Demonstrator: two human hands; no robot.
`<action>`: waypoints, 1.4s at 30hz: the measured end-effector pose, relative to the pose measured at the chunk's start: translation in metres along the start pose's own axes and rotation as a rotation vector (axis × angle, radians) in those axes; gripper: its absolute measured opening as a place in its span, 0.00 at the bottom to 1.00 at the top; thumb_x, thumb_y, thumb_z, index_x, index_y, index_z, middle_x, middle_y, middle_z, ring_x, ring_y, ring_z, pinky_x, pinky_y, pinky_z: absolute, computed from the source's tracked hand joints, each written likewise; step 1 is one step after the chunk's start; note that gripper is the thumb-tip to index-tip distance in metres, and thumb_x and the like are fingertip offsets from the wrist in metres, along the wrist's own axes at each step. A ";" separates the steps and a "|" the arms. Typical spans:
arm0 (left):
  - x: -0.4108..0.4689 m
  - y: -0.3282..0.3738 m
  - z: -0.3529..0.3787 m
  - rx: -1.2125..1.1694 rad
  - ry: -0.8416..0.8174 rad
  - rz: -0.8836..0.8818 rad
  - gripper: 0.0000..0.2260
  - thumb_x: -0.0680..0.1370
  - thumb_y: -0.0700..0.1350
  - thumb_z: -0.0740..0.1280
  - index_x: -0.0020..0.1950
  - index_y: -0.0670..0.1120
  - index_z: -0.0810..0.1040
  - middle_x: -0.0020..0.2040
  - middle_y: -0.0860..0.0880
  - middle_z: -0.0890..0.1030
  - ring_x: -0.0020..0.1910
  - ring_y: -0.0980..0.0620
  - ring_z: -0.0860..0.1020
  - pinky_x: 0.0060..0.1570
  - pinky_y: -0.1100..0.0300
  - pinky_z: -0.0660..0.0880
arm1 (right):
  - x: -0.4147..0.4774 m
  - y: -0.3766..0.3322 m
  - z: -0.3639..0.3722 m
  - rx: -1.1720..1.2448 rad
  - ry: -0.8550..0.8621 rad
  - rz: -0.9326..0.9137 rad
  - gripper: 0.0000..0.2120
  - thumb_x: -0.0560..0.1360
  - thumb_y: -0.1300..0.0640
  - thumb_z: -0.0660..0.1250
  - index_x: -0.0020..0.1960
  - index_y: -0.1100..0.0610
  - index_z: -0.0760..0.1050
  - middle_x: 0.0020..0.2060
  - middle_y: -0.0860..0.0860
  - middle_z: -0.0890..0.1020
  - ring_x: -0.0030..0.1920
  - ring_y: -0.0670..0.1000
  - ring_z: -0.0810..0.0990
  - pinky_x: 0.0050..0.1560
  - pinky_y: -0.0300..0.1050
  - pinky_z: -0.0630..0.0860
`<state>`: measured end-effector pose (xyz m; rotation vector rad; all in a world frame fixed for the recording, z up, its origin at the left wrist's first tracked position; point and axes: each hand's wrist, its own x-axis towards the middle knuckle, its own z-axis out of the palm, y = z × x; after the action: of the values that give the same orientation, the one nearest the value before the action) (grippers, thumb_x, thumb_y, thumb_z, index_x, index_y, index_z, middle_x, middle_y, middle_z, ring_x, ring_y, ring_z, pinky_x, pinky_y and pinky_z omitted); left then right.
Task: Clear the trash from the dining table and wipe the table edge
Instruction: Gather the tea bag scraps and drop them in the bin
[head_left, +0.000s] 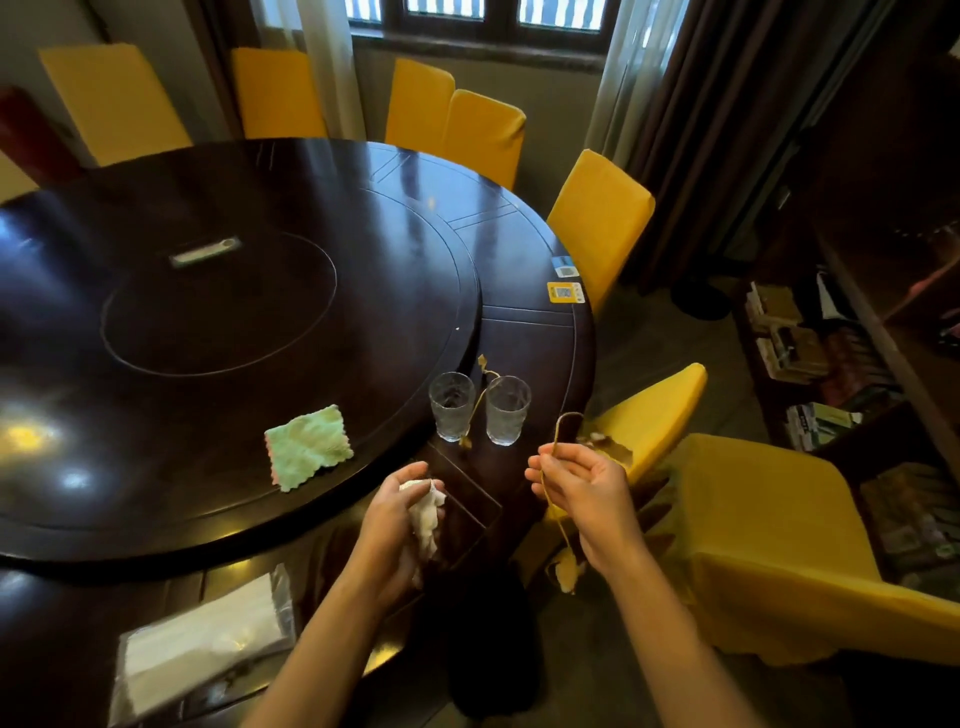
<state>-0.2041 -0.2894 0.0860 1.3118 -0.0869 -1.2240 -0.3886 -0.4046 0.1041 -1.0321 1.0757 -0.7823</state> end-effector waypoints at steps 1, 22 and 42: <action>0.001 0.000 0.004 0.005 -0.001 0.007 0.11 0.80 0.38 0.64 0.62 0.46 0.76 0.43 0.47 0.85 0.34 0.52 0.81 0.30 0.57 0.76 | 0.004 0.000 -0.005 -0.014 -0.005 -0.011 0.09 0.80 0.64 0.69 0.59 0.58 0.80 0.46 0.54 0.88 0.49 0.53 0.88 0.47 0.43 0.83; 0.072 0.023 0.000 0.077 -0.011 -0.072 0.11 0.81 0.38 0.63 0.64 0.44 0.75 0.46 0.43 0.85 0.36 0.48 0.81 0.39 0.51 0.77 | 0.099 0.074 0.065 0.222 0.251 0.313 0.06 0.79 0.61 0.70 0.56 0.57 0.80 0.49 0.55 0.85 0.51 0.52 0.85 0.51 0.47 0.83; 0.138 0.034 -0.028 0.142 -0.123 -0.197 0.12 0.82 0.38 0.61 0.64 0.45 0.75 0.46 0.45 0.86 0.36 0.49 0.81 0.34 0.56 0.76 | 0.168 0.108 0.128 0.338 0.385 0.444 0.07 0.77 0.58 0.73 0.55 0.51 0.83 0.47 0.46 0.83 0.46 0.44 0.79 0.47 0.42 0.76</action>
<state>-0.1059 -0.3759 0.0242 1.3922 -0.1375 -1.4883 -0.2125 -0.4827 -0.0341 -0.3391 1.3806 -0.7762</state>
